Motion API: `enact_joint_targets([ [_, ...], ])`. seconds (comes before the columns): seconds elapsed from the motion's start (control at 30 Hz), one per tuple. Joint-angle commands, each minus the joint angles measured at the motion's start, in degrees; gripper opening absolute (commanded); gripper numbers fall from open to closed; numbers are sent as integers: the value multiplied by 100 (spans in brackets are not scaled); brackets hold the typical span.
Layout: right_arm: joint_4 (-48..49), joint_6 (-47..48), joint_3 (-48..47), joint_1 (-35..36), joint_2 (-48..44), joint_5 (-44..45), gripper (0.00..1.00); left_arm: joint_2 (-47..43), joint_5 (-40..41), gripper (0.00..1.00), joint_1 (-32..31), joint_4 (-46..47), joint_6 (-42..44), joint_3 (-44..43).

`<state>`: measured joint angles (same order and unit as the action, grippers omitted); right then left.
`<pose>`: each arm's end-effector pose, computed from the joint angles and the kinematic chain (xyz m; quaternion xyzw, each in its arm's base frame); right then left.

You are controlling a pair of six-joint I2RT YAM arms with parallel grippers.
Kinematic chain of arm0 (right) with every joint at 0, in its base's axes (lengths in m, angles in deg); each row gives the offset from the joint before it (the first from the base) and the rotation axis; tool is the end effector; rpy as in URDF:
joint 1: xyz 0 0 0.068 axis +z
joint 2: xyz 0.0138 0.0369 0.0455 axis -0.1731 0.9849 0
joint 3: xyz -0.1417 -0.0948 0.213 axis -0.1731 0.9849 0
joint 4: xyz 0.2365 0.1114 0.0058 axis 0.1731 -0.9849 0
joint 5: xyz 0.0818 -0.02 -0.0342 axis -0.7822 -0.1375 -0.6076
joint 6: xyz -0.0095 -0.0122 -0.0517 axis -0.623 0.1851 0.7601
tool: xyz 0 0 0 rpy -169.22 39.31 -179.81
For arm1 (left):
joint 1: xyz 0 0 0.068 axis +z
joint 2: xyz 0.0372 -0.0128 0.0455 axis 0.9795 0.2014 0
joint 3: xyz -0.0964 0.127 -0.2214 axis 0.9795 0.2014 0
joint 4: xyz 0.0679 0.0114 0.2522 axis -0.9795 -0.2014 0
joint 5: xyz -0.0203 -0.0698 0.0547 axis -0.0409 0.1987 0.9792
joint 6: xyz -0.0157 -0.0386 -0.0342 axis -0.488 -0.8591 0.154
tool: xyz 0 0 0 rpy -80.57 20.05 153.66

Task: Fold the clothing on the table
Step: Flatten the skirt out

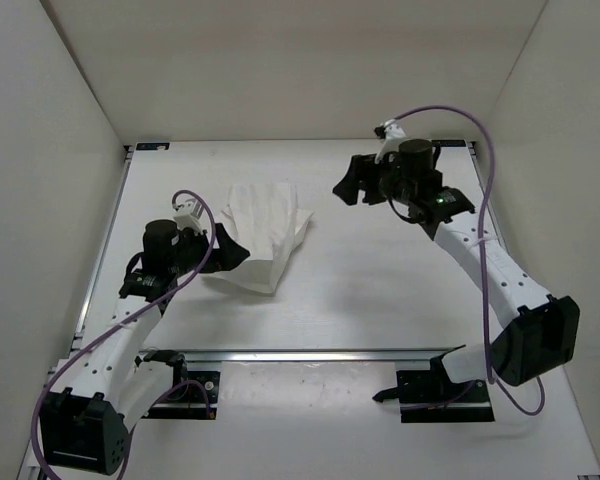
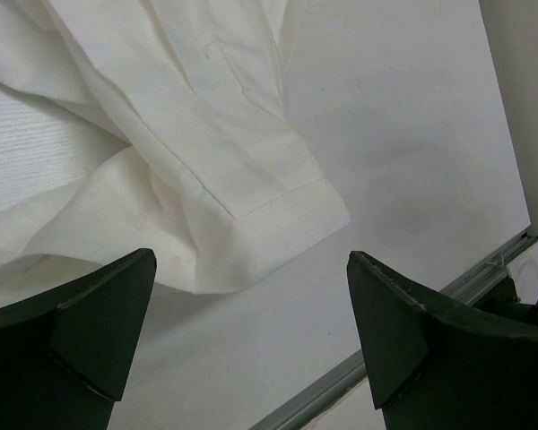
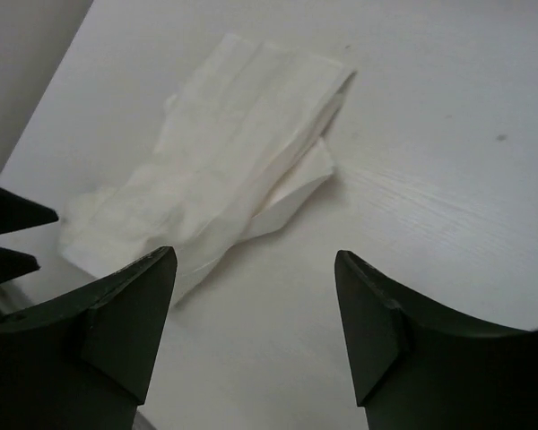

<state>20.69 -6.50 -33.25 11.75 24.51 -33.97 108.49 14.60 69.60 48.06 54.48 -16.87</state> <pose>0.2880 0.1260 0.3735 -0.1345 0.8184 0.2869 0.4794 0.1930 -0.0457 0.2545 0.0039 0.8586 -0.3185 0.4017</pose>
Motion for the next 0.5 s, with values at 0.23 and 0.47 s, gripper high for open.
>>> enact_joint_targets([
  [0.23, 898, -1838, 480, 1422, 932, -434, 39, -448, 195, 99, 25, 51, 74, -250],
  [0.47, 1223, -2208, 559, 1749, 1424, -758, 33, -827, 264, 99, 7, 368, 5, -13],
])
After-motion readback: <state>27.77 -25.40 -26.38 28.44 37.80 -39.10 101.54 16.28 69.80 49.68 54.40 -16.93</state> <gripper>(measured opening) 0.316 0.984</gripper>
